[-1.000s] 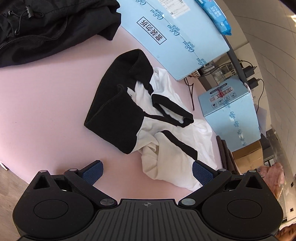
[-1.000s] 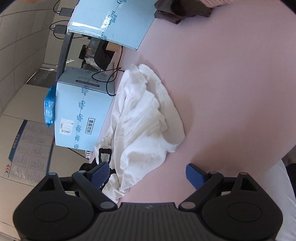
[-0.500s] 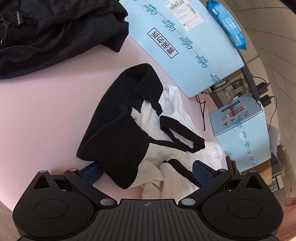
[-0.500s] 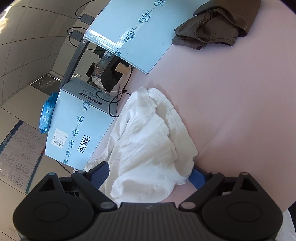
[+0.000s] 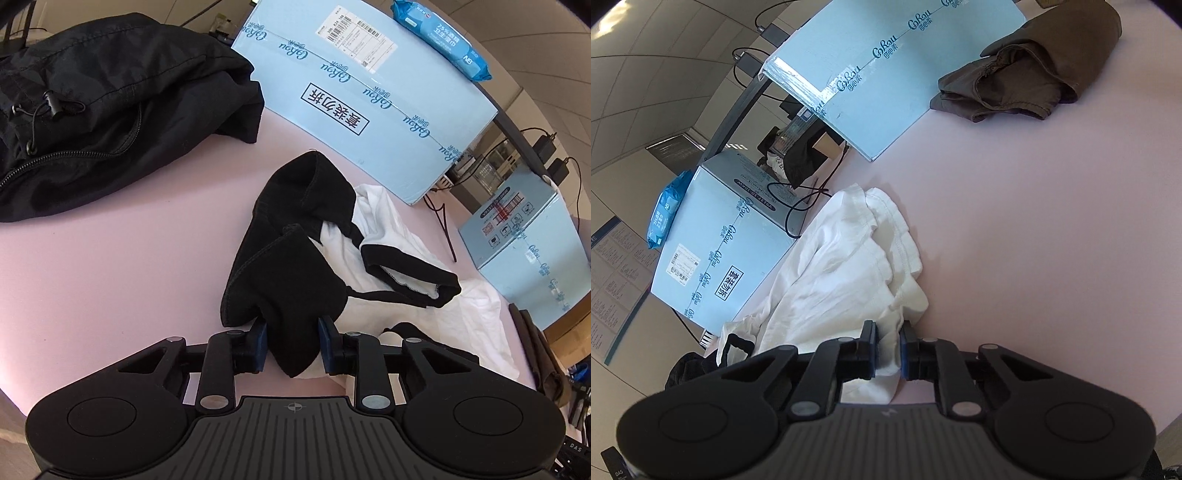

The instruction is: Fold clothes

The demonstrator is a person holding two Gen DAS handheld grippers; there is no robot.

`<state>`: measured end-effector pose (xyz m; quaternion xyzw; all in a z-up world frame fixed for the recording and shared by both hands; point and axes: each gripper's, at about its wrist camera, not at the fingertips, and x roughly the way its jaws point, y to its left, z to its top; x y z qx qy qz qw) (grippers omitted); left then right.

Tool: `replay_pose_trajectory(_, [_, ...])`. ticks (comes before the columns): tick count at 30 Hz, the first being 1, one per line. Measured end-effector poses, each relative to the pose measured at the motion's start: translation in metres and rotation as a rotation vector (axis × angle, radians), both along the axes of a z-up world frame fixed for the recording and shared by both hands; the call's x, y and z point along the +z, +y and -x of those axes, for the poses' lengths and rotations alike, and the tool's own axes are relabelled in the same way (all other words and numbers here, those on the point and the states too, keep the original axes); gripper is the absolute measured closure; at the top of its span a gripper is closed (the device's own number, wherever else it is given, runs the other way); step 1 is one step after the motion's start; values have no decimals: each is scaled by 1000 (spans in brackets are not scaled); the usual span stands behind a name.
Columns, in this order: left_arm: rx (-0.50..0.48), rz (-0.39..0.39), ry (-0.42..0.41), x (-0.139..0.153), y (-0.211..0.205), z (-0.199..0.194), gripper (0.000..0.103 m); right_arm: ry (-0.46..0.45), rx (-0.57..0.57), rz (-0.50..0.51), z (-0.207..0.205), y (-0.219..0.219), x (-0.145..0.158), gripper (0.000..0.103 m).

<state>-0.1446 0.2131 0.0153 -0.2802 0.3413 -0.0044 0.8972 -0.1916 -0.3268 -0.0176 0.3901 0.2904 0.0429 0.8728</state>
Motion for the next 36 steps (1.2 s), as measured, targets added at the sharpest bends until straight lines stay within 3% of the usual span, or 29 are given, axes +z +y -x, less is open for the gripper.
replay_pose_trajectory(6, [-51, -12, 12, 6, -1, -1, 91, 7, 8, -48, 5, -8, 2, 93])
replay_pose_trajectory(10, [-58, -35, -6, 13, -7, 3, 91, -37, 16, -40, 12, -11, 10, 94])
replay_pose_trajectory(23, [-63, 0, -49, 28, 1, 29, 91, -89, 65, -49, 42, -22, 32, 97])
replay_pose_trajectory(31, [-69, 0, -7, 30, 2, 41, 91, -72, 109, -39, 60, -25, 35, 97])
replay_pose_trajectory(36, [-79, 34, -7, 24, 7, 48, 90, -113, 157, 2, 63, -27, 34, 97])
